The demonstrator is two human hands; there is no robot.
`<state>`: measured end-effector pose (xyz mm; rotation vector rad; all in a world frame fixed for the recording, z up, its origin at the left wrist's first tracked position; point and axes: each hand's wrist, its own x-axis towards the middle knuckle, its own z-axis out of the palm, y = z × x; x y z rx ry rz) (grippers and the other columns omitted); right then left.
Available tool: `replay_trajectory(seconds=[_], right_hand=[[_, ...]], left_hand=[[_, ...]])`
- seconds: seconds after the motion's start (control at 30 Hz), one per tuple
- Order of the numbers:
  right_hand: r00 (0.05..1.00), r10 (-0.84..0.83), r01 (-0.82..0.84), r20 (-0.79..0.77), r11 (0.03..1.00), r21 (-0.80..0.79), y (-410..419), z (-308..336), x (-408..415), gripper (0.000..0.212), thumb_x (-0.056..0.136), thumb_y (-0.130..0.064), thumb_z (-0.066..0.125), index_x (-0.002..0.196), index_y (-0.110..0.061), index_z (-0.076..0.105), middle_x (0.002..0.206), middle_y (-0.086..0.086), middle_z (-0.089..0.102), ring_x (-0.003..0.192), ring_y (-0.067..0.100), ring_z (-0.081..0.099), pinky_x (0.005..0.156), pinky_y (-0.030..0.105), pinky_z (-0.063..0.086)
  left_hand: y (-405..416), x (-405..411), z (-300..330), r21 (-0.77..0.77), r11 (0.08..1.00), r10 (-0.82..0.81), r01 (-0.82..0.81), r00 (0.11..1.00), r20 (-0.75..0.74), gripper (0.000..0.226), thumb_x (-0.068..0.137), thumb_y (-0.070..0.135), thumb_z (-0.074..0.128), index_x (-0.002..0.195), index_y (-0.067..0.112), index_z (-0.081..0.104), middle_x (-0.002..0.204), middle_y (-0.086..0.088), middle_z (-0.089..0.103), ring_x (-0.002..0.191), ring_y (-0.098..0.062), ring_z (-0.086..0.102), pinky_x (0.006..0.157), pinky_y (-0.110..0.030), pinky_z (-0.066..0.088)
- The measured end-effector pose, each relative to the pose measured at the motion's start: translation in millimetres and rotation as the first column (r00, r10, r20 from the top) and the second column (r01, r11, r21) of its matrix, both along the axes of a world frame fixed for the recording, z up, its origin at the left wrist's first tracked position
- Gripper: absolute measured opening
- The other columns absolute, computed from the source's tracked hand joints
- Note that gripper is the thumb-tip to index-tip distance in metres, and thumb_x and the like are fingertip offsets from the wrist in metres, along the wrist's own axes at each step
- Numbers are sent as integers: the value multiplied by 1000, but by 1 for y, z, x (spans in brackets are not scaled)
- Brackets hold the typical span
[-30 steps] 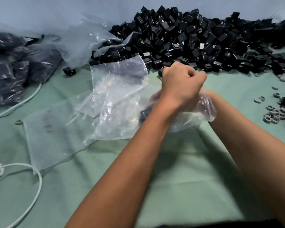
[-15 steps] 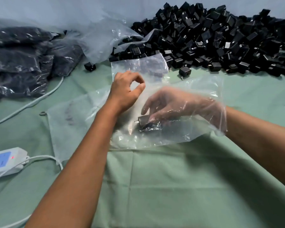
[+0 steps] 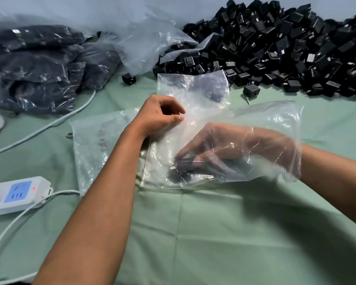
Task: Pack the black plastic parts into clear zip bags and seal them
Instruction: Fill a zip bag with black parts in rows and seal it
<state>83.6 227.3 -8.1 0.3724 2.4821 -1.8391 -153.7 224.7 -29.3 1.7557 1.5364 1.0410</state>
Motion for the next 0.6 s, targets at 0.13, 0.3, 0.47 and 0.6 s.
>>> replay_trajectory(seconds=[0.13, 0.3, 0.47, 0.6], right_hand=[[997, -48, 25, 65, 949, 315, 4, 12, -18, 30, 89, -21, 81, 119, -22, 77, 90, 2, 79, 82, 27, 76, 73, 41, 63], [975, -165, 188, -147, 969, 161, -10, -1, -33, 21, 85, -1, 81, 105, -4, 77, 86, -5, 73, 82, 20, 72, 75, 33, 59], [961, -125, 170, -246, 971, 171, -19, -10, -31, 52, 86, -13, 82, 133, -1, 65, 99, 14, 74, 82, 24, 72, 78, 34, 61], [993, -97, 107, -67, 981, 161, -7, 2, -15, 60, 87, -21, 82, 139, -41, 59, 110, 27, 67, 97, 47, 66, 87, 62, 53]], left_hand=[[3, 0, -5, 11, 1000, -1, 0, 997, 73, 12, 80, 5, 84, 91, 8, 79, 81, -6, 74, 75, -11, 66, 74, -26, 53], [2, -1, -10, 4, 1000, 17, -18, 987, 162, 11, 80, 1, 83, 89, 6, 78, 77, -6, 71, 73, -11, 64, 69, -24, 51], [4, -6, -8, 4, 1000, -9, 9, 981, 194, 13, 79, 1, 85, 90, 4, 78, 78, -2, 74, 74, -10, 68, 71, -24, 54], [5, -2, -11, -7, 1000, -16, 17, 979, 202, 12, 80, 2, 84, 89, 8, 78, 80, -1, 75, 78, -12, 69, 76, -27, 55]])
